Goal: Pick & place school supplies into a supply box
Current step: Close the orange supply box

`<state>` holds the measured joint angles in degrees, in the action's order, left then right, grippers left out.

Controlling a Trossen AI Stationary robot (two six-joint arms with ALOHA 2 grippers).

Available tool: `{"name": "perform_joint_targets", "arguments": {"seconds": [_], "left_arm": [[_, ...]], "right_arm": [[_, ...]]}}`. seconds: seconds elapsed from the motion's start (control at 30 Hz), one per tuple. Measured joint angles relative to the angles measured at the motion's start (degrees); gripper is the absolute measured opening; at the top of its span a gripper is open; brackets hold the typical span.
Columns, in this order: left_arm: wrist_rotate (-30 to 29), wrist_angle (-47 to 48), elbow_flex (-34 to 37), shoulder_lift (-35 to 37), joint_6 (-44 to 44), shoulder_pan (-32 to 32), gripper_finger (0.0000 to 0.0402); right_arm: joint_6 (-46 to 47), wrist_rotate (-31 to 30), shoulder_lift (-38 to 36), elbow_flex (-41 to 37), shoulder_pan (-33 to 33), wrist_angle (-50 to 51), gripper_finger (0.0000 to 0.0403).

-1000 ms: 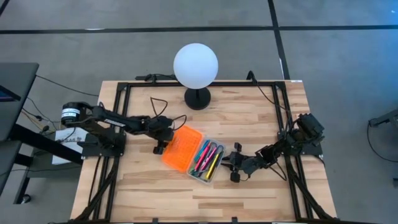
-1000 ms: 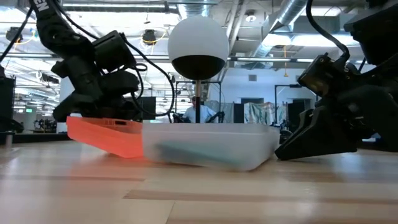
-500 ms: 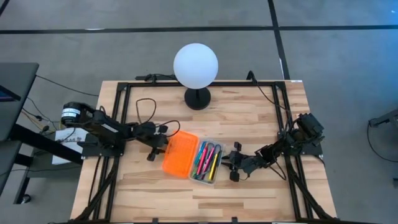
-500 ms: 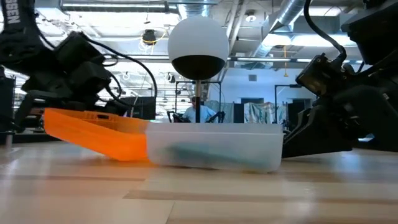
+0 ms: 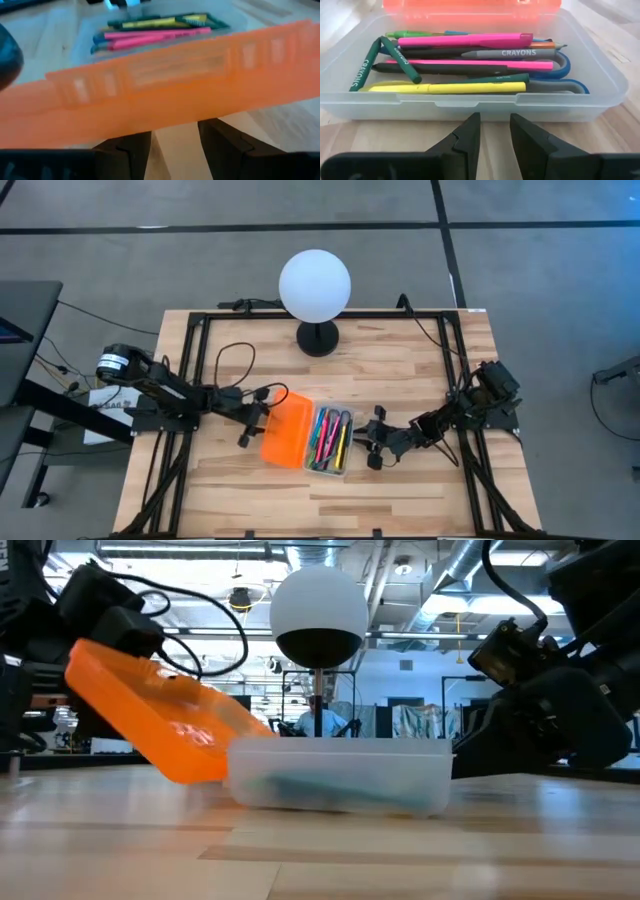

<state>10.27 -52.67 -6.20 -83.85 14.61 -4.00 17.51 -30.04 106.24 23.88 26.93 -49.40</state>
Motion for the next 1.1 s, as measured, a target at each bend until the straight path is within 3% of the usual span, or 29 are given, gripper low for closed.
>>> {"name": "perform_joint_targets", "arguments": {"seconds": [0.67,1.1], "left_arm": [[-2.0,-1.4,-6.9,-1.0,4.5,-4.2,0.0158],[1.0,-2.2,-17.8,-16.5,6.0,-4.2,0.0158]], "right_arm": [[-0.1,0.2,0.0,0.0,-1.3,0.0,0.0101],[-2.5,0.2,0.0,0.1,-5.3,-1.0,0.0101]]}}
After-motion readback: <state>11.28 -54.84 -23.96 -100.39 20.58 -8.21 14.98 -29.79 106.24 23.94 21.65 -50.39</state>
